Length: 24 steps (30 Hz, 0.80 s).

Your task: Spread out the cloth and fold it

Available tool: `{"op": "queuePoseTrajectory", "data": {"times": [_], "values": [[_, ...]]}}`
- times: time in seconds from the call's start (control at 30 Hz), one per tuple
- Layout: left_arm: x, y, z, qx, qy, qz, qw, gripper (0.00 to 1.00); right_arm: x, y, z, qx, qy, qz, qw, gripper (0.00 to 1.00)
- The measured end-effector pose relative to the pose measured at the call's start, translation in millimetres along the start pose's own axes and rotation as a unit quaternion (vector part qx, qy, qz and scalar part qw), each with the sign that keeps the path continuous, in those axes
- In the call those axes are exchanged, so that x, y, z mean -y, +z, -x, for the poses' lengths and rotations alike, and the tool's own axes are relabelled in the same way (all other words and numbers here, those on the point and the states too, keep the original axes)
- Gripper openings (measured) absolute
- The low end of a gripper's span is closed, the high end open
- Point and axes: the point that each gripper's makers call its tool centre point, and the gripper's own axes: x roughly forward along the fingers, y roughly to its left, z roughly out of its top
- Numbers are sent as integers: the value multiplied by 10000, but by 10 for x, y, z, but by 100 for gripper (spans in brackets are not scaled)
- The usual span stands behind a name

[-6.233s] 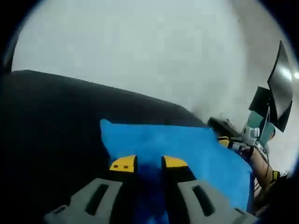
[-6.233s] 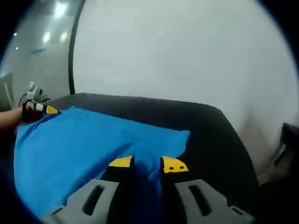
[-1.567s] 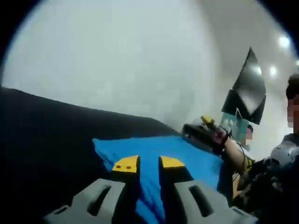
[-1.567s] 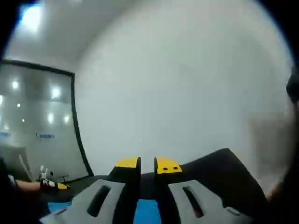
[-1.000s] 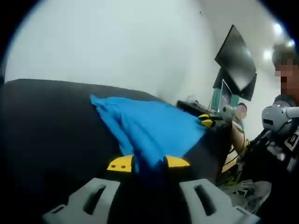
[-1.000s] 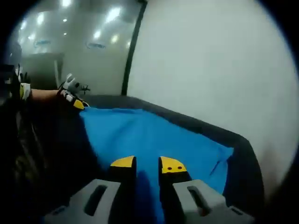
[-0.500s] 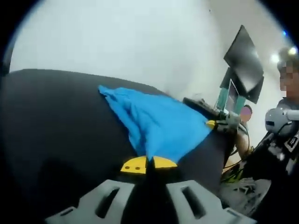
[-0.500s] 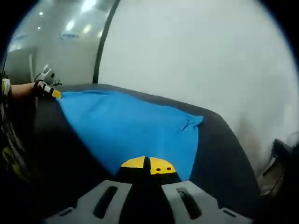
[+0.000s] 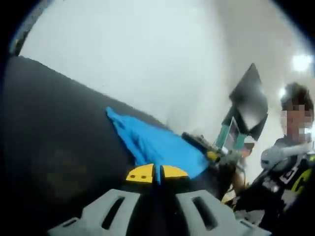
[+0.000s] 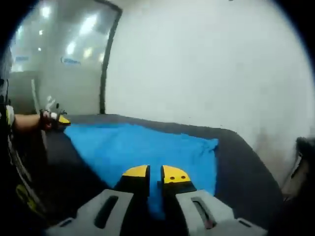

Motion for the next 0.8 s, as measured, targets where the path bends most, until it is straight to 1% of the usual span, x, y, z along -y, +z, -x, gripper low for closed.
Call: {"op": "queuePoseTrajectory", "data": {"times": [0.03,0.07,0.1,0.13,0.17,0.23,0.3,0.33,0.37,0.4,0.43,0.47,0.53,0.57,0.63,0.67,0.7,0.77,0.8], "values": [[-18,102,34,310,-23,151,9994,7,-187,12,-92,-10,280,133,9995,12],[-69,184,67,548,34,293,9981,7,-369,-18,-192,-120,510,301,9982,13],[-104,220,72,729,162,394,9964,7,-523,-80,-301,-288,617,484,9965,14],[-146,258,87,851,252,443,9951,7,-747,-184,-455,-506,807,885,9915,14],[-157,271,83,923,295,459,9942,7,-917,-257,-568,-633,946,1111,9873,14],[-103,240,56,861,197,419,9952,8,-1237,-348,-769,-740,1252,1551,9771,14],[-32,164,30,631,0,316,9975,8,-1521,-403,-941,-760,1559,1858,9672,16],[-2,125,13,541,-42,204,9983,9,-1642,-443,-1019,-814,1673,1984,9623,19],[2,103,3,467,-46,81,9989,10,-1725,-482,-1092,-896,1683,2159,9576,20],[15,64,-17,379,-38,-47,9993,11,-1823,-495,-1166,-900,1695,2303,9540,21],[38,-7,-46,213,-9,-232,9995,11,-1900,-497,-1213,-870,1736,2410,9509,23],[41,-42,-56,109,-8,-364,9993,11,-2021,-494,-1269,-784,1857,2577,9450,23],[79,-106,-72,-60,-105,-577,9983,12,-2244,-531,-1355,-787,2045,2622,9398,26],[93,-130,-76,-125,-132,-622,9979,14,-2358,-567,-1393,-809,2199,2654,9352,27],[114,-131,-60,-137,-237,-714,9971,16,-2483,-632,-1487,-895,2262,2656,9329,26],[124,-121,-43,-105,-269,-725,9970,16,-2525,-663,-1531,-937,2284,2722,9300,26],[131,-97,-24,-37,-310,-716,9969,16,-2554,-689,-1575,-969,2274,2788,9280,25],[124,-34,16,121,-353,-665,9971,16,-2561,-749,-1684,-1051,2177,2817,9285,23],[129,4,36,227,-386,-649,9969,16,-2550,-798,-1733,-1123,2144,2869,9269,23]]}}
